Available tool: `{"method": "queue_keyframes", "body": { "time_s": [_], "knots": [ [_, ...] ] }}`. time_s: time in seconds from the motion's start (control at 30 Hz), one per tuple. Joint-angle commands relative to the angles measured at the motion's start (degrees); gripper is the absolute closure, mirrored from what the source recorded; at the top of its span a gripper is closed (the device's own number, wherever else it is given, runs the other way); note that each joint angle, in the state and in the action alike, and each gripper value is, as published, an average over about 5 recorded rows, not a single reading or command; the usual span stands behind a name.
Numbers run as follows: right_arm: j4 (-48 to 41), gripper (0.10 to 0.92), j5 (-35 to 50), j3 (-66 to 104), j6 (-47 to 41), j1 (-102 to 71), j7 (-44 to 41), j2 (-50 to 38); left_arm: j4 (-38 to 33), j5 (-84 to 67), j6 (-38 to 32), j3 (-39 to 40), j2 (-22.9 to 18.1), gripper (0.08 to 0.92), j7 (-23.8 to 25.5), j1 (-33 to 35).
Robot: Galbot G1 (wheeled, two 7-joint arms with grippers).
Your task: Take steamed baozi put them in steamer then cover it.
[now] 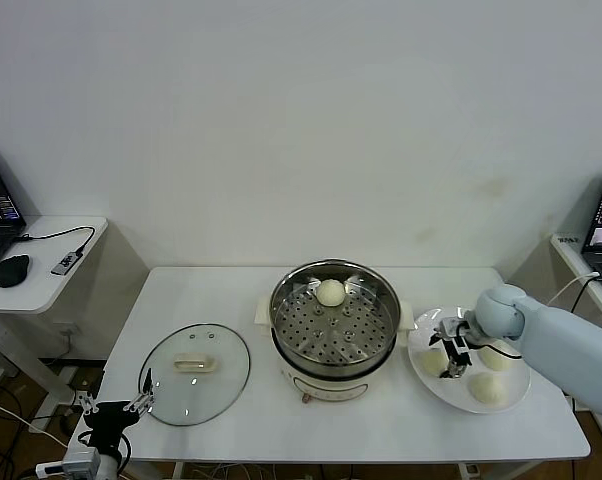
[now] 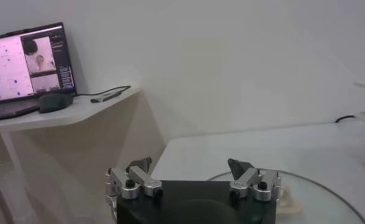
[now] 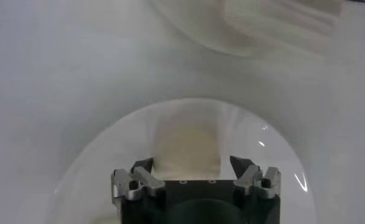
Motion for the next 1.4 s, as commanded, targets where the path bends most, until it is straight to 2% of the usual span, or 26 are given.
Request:
{"method": "queue_keyframes", "body": {
  "time_s": [0.03, 0.2, 0.43, 0.57, 0.77, 1.03, 1.4],
  "knots": [
    [-0.66, 0.368, -0.57, 0.2, -0.45, -0.18, -0.61, 0.52, 0.06, -0.01, 0.01, -0.03, 0.01, 0.177, -0.01, -0.02],
    [1.23, 0.422, 0.74, -0.15, -0.79, 1.48, -1.57, -1.54, 0.04, -0.02, 0.02, -0.08, -0.02, 0.177, 0.0, -0.06],
    [7.05, 0.431, 6.46, -3.93, -3.16, 11.93, -3.77, -8.66, -0.04, -0.03, 0.03, -0.19, 0.23, 0.177, 0.04, -0.04],
    [11.1, 0.425, 11.32, -7.1, -5.7, 20.28, -3.78, -11.76, -0.4, -0.07, 0.12, -0.2, 0.54, 0.177, 0.06, 0.09],
    [17.57, 0.423, 19.62, -20.93, -9.02, 40.42, -3.31, -12.22, -0.21, -0.15, 0.26, 0.28, 1.1, 0.177, 0.08, -0.09],
    [21.01, 0.415, 31.19, -30.94, -16.41, 54.52, 1.17, -3.09, -0.25, -0.34, 0.27, 0.62, 1.38, 0.177, 0.17, -0.52],
    [17.1, 0.415, 40.75, -29.5, -24.43, 46.45, 8.02, 16.05, -0.04, -0.21, 0.27, 0.5, 0.31, 0.177, 0.16, -1.08]
  ]
}}
